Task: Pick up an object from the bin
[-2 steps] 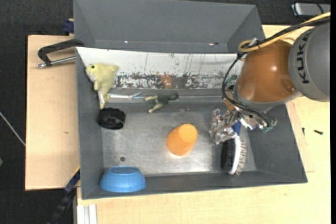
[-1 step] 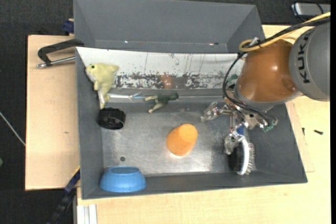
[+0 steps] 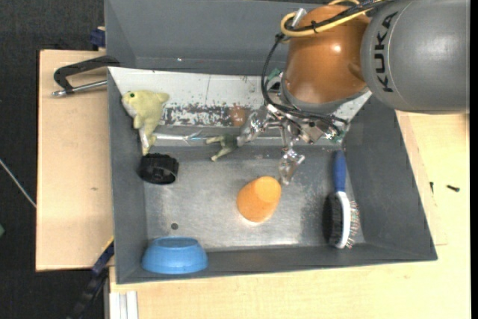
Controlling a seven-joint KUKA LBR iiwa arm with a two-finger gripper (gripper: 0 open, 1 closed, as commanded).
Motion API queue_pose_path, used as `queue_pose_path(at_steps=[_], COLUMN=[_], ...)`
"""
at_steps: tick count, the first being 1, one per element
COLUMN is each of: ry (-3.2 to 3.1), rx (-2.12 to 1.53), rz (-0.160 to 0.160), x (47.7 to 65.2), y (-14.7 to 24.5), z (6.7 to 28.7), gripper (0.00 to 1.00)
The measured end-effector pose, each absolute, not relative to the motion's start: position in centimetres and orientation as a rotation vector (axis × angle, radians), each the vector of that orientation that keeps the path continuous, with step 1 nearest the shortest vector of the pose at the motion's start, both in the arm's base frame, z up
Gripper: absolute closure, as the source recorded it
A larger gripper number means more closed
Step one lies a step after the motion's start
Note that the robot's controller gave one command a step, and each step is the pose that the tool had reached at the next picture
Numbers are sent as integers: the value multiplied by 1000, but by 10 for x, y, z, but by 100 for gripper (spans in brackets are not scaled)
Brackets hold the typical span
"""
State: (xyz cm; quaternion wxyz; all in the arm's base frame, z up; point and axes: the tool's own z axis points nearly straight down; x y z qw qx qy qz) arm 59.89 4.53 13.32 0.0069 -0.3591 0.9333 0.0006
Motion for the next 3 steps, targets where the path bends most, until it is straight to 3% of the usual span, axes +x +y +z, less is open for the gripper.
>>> queue_pose_path(at_steps=[1, 2, 3], ry=[2838, 2834, 2715], rx=[-1352, -1350, -1541], rz=[3, 0, 1], x=[536, 538, 549], y=[37, 38, 18], z=[107, 109, 100], gripper=[0, 100, 100])
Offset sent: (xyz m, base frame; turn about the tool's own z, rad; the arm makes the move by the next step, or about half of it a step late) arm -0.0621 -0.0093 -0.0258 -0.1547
